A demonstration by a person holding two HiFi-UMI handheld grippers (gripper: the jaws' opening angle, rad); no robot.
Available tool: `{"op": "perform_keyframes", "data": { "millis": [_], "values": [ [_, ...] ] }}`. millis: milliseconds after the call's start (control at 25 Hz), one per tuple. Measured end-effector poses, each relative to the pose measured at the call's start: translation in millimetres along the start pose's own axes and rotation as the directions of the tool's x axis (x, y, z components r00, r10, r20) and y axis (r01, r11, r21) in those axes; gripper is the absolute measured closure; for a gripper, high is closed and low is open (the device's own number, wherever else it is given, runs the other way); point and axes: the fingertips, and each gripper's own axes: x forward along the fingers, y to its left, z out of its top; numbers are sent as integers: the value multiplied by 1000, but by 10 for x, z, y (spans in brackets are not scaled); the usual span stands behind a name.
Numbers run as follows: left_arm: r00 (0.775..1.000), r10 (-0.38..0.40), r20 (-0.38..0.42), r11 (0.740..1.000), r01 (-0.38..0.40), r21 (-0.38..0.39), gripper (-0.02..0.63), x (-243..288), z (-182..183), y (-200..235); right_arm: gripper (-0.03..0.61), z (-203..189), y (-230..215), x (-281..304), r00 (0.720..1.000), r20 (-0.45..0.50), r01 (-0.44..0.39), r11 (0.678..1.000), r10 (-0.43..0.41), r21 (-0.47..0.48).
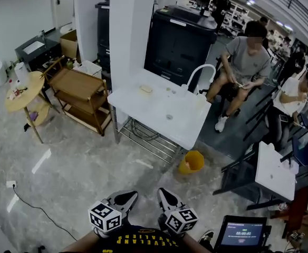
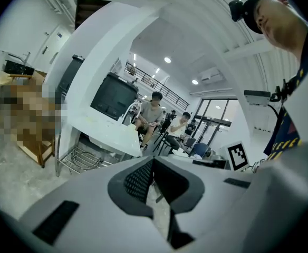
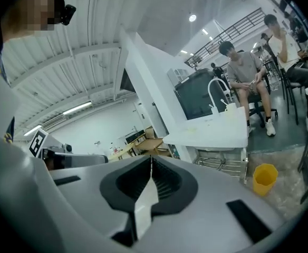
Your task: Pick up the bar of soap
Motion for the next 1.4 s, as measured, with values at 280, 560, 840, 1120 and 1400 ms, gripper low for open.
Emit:
{"op": "perform_keyframes", "data": {
  "millis": [280, 560, 840, 1120, 1400],
  "values": [
    [999, -52, -14, 997, 53, 47, 601, 68, 724, 886, 560, 404, 214, 1083, 999, 8, 31, 1000, -31, 2],
    [997, -71, -28, 997, 71, 16, 601, 116, 1090, 1617, 560, 587, 259, 1850, 999, -6, 35, 999, -35, 24],
    [998, -69, -15, 998, 69, 2, 601, 302, 1387, 2117, 560, 751, 177, 2472, 1000, -13, 28, 999, -28, 27],
    [1000, -7, -7, 999, 7, 35, 601, 666, 1773, 2734, 560, 1026, -137, 3249, 1000, 0, -21, 998, 21, 59],
    [999, -4, -41, 999, 6, 53, 601, 1387, 2250, 3138, 560, 1467, -697, 3936, 999, 1, -44, 994, 44, 101]
  ]
}}
